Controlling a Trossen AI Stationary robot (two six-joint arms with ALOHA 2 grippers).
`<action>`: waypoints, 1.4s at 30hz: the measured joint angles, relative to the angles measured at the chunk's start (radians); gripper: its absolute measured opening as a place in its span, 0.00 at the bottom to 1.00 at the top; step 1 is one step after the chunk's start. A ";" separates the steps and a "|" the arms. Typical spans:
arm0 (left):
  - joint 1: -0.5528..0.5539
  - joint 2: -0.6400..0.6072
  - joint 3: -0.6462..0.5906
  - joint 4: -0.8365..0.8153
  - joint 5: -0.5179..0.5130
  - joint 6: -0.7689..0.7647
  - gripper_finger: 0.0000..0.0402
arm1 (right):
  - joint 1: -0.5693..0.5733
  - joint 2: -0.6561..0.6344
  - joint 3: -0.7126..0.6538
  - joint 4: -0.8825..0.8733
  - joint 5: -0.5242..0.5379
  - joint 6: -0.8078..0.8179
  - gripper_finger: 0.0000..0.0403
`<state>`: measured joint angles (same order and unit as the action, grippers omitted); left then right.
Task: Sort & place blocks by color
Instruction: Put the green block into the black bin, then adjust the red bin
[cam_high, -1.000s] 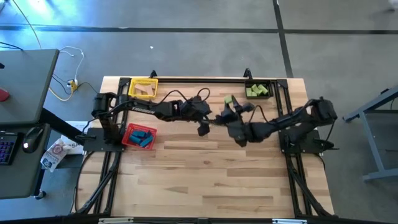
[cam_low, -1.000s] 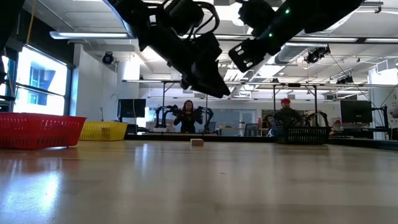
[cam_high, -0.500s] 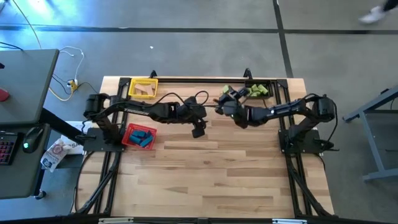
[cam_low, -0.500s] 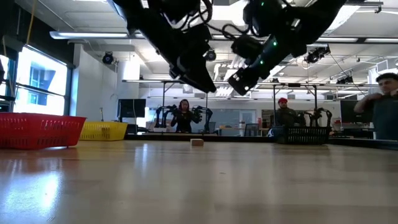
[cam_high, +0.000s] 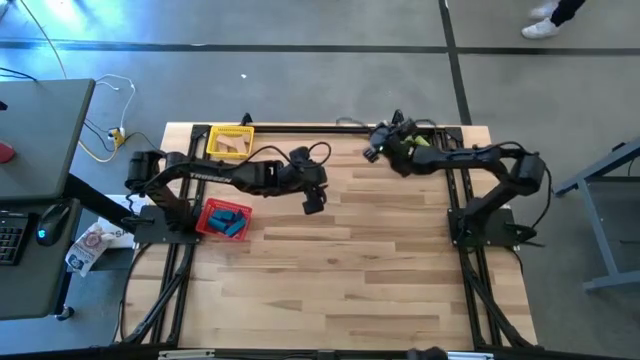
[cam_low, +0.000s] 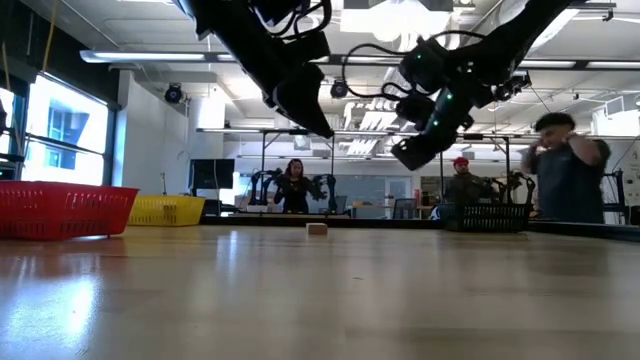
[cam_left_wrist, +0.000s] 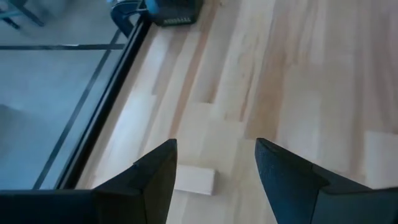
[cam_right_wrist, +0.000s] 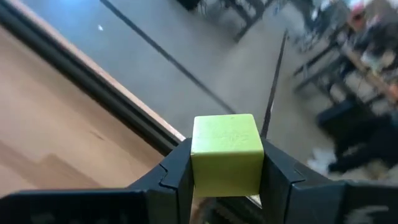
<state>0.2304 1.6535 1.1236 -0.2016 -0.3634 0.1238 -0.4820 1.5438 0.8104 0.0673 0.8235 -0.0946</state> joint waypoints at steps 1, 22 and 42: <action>0.005 0.000 0.000 0.000 0.000 0.003 0.50 | -0.027 -0.014 0.000 -0.030 -0.031 0.030 0.27; 0.024 0.000 0.000 0.029 0.050 0.008 0.50 | -0.337 -0.076 0.000 -0.400 -0.397 0.341 0.29; 0.011 -0.036 -0.002 -0.039 0.031 -0.036 0.50 | -0.455 -0.077 0.000 -0.426 -0.649 0.330 0.49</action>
<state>0.2409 1.6179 1.1221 -0.2402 -0.3328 0.0883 -0.9368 1.4671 0.8108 -0.3590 0.1746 0.2358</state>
